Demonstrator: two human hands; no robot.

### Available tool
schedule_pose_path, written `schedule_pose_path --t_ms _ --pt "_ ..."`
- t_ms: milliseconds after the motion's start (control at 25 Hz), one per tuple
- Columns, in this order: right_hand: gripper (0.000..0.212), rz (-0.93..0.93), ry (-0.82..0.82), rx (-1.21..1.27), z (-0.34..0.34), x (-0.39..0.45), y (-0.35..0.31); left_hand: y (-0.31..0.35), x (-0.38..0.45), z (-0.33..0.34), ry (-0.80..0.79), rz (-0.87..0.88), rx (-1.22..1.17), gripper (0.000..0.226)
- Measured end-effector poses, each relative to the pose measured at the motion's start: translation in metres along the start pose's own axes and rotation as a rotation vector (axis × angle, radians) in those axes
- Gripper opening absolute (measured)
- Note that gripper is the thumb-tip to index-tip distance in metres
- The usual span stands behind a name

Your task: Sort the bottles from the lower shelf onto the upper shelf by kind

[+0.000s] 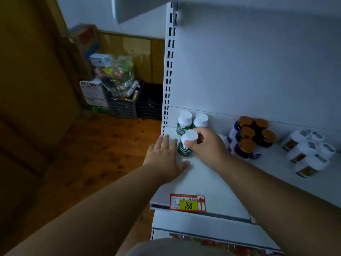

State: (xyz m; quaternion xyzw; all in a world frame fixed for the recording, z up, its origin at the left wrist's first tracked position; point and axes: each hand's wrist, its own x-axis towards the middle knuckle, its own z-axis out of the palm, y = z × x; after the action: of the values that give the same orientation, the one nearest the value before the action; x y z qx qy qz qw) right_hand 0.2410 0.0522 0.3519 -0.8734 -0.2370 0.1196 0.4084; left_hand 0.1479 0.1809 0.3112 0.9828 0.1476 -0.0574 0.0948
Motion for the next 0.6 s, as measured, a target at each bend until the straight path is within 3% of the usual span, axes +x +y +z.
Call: schedule_pose_path --t_ms 240,600 --pt "0.027 -0.014 0.017 -0.207 0.006 0.019 -0.015 -0.008 0.022 0.025 -0.03 0.048 -0.016 0.096" --pt "0.025 0.045 0.109 -0.214 0.021 0.028 -0.023 -0.01 0.021 0.027 -0.003 0.024 -0.046 0.096"
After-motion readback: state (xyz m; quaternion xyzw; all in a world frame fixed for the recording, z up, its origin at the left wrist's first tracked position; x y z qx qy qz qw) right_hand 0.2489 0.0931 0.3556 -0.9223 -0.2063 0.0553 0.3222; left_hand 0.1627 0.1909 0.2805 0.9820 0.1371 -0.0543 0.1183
